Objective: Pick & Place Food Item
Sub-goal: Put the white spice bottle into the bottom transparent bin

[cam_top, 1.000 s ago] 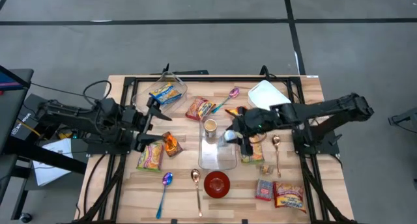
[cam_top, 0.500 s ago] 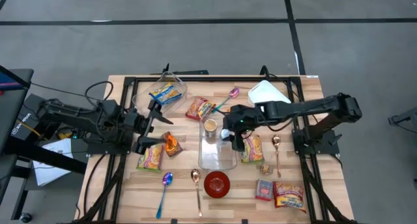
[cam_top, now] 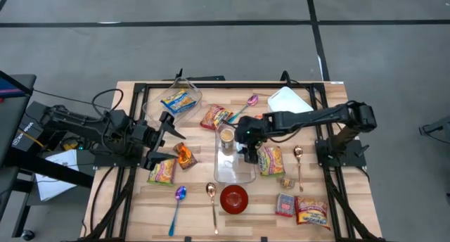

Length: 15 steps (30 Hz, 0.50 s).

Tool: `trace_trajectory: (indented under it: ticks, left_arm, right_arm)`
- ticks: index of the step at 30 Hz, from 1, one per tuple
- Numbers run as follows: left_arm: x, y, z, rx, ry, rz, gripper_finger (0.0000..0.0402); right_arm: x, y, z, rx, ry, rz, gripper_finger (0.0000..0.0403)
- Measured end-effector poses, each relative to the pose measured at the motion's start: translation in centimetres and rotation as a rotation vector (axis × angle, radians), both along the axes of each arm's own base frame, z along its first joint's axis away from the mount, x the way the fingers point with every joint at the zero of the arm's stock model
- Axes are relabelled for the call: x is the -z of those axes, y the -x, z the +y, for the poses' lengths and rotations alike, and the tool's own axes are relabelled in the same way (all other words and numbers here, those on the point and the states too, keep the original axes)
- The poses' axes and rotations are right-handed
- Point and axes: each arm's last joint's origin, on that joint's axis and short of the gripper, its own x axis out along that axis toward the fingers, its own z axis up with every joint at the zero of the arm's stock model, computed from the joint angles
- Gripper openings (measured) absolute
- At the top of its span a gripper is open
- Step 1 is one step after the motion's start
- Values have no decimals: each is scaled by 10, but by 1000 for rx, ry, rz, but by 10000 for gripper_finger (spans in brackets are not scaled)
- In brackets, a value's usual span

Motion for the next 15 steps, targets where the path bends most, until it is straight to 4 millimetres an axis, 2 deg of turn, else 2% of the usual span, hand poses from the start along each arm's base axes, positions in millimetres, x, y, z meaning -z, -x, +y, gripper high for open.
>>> trace_trajectory:
  ticks: [7, 15]
  left_arm:
    - [0, 0, 0, -3, 1, 1, 280]
    - [0, 0, 0, -2, 0, 1, 280]
  right_arm:
    - [3, -3, -13, 18, 8, -10, 199]
    - [8, -2, -17, 3, 4, -14, 199]
